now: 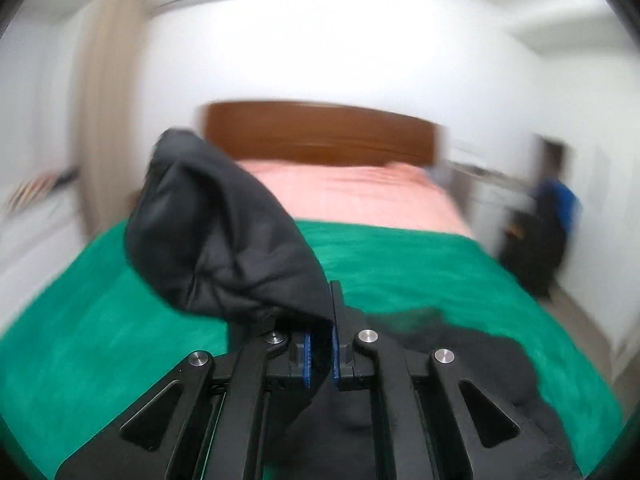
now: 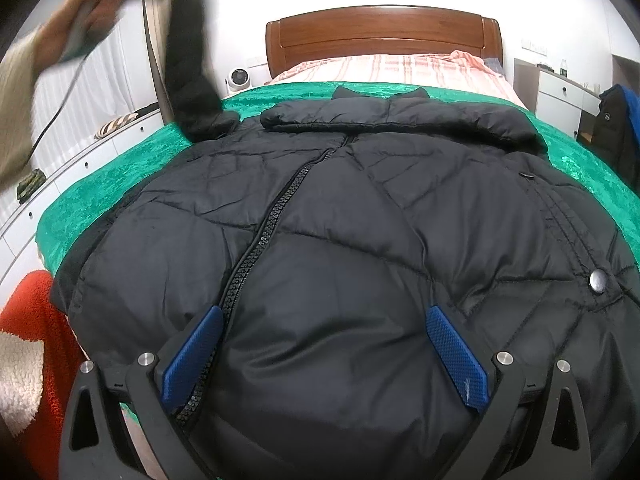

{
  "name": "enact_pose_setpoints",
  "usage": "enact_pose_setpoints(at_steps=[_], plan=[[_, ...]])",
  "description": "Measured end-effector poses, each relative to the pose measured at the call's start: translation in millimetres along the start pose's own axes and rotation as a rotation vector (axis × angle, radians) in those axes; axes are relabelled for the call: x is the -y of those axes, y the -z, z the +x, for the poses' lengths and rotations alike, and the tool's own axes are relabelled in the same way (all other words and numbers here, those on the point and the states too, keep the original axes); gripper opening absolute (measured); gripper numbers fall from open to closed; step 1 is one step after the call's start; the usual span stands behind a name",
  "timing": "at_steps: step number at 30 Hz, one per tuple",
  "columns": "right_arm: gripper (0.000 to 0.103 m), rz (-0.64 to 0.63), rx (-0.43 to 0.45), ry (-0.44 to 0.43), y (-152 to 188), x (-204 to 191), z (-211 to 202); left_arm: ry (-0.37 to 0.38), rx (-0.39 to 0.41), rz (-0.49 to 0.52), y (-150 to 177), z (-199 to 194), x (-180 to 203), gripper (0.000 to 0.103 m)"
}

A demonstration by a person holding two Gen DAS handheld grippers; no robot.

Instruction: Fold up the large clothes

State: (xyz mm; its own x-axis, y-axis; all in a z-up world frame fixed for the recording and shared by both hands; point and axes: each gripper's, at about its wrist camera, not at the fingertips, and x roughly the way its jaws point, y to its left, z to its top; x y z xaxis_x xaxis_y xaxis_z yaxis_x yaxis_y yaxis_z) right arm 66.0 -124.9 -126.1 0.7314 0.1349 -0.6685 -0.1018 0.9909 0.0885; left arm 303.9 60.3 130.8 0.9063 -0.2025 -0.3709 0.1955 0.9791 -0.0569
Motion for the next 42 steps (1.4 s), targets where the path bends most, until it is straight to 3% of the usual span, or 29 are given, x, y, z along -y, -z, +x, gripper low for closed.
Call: enact_pose_setpoints(at_steps=[2, 3, 4, 6, 9, 12, 18, 22, 25, 28, 33, 35, 38, 42], plan=[[0.101, -0.002, 0.0, -0.001, 0.2, 0.4, -0.2, 0.102, -0.035, 0.124, 5.3, 30.0, 74.8, 0.008], [0.101, -0.002, 0.0, -0.002, 0.3, 0.6, -0.3, 0.153, -0.085, 0.183, 16.1, 48.4, 107.3, 0.019], [0.101, -0.002, 0.0, -0.004, 0.2, 0.8, -0.5, 0.195, -0.143, 0.237, 27.8, 66.1, 133.3, 0.052], [0.101, -0.003, -0.001, -0.007, 0.1, 1.0, -0.9, 0.217, -0.293, 0.361, 71.8, 103.2, 187.1, 0.1], [0.101, -0.006, -0.003, -0.01, 0.6, 1.0, -1.8, 0.241, -0.418, 0.532, 149.1, 126.4, 228.5, 0.097], [0.101, -0.006, -0.006, -0.019, 1.5, 1.9, -3.5, 0.215, -0.46, 0.579, 182.9, 127.6, 220.0, 0.097], [0.101, -0.017, -0.017, -0.011, 1.0, 0.9, -2.8, 0.116, -0.435, 0.485, 186.4, 60.5, 140.5, 0.1], [0.101, -0.04, -0.022, 0.004, 0.1, -3.8, -4.5, -0.088, -0.43, 0.392, 196.4, 22.1, 65.8, 0.102], [0.101, -0.044, -0.012, 0.0, -2.2, -5.0, -9.6, -0.179, -0.442, 0.286, 202.8, 12.1, 26.7, 0.102], [0.1, -0.02, 0.072, 0.008, -8.7, -1.2, -28.3, -0.188, -0.389, 0.154, 213.2, -4.0, 9.3, 0.102], [0.101, -0.049, 0.274, 0.131, -35.1, 7.2, -67.1, -0.133, -0.325, 0.086, 236.5, -22.5, 16.5, 0.102], [0.101, -0.049, 0.305, 0.151, -56.5, 17.0, -71.4, -0.094, -0.318, 0.115, 239.1, -22.5, 34.5, 0.102], [0.101, -0.024, 0.325, 0.18, -81.8, 39.1, -64.7, -0.097, -0.275, 0.16, 238.6, -10.6, 46.9, 0.102], [0.101, 0.052, 0.258, 0.273, -74.2, 85.7, -21.0, -0.144, -0.336, 0.172, 265.5, 15.7, 41.0, 0.103]])
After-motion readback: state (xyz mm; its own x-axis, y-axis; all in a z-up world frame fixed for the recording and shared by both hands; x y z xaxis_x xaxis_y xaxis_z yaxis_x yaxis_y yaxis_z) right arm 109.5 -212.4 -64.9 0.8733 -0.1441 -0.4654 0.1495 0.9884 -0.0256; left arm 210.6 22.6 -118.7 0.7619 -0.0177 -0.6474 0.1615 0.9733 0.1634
